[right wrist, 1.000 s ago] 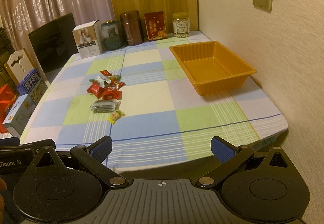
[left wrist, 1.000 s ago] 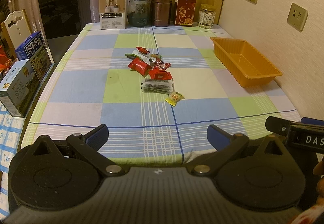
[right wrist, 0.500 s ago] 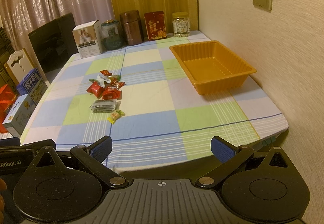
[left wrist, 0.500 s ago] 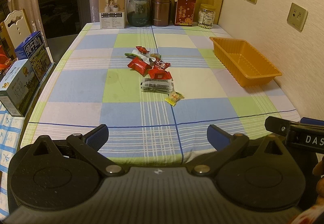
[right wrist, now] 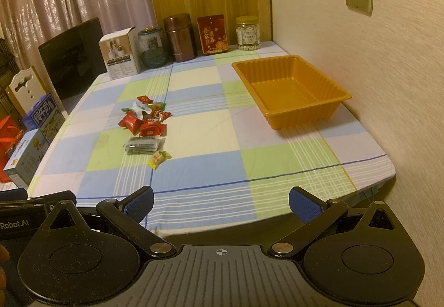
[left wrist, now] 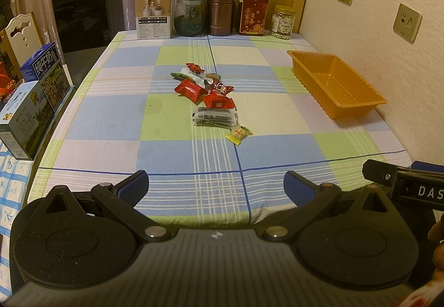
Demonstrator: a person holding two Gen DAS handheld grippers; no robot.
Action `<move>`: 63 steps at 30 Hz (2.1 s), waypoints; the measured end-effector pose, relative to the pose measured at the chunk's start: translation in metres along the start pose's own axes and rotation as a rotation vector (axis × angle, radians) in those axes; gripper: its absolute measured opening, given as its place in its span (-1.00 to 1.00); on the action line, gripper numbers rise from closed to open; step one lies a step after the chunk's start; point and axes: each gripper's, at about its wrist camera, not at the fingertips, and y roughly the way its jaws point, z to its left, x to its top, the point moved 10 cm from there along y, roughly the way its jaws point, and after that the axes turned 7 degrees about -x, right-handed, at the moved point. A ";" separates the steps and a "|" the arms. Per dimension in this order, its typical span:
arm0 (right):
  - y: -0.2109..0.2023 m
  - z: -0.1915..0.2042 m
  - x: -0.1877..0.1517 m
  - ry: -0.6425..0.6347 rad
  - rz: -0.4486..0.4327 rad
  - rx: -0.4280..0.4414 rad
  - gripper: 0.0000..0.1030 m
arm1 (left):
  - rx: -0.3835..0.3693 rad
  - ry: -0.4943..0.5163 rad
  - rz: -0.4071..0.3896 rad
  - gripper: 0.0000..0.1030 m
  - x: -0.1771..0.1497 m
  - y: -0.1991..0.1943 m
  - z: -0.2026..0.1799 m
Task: Organize snacks
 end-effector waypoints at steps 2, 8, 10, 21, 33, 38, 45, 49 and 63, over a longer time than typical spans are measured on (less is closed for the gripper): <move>0.000 0.000 0.001 0.000 0.000 0.000 0.99 | -0.001 -0.001 0.001 0.99 0.000 0.000 0.000; 0.008 0.001 -0.005 0.003 0.003 0.006 1.00 | 0.002 0.003 -0.009 0.99 0.001 0.001 0.001; 0.013 0.003 -0.006 0.002 0.005 0.011 1.00 | -0.001 0.002 -0.011 0.99 0.003 0.005 0.002; 0.047 0.024 0.005 -0.040 -0.014 0.056 0.99 | -0.011 -0.017 0.006 0.99 0.018 0.040 0.029; 0.099 0.057 0.003 -0.085 0.011 0.127 0.61 | 0.015 -0.043 0.011 0.99 0.035 0.085 0.068; 0.133 0.082 0.000 -0.095 0.050 0.173 0.31 | 0.024 -0.066 0.020 0.99 0.045 0.105 0.084; 0.184 0.108 0.002 -0.105 0.080 0.188 0.12 | 0.026 -0.114 0.029 0.99 0.060 0.135 0.104; 0.208 0.121 0.002 -0.110 0.106 0.196 0.10 | 0.017 -0.127 0.040 0.99 0.061 0.148 0.109; 0.237 0.151 0.005 -0.277 0.011 0.096 -0.33 | 0.012 -0.159 0.068 0.99 0.056 0.169 0.119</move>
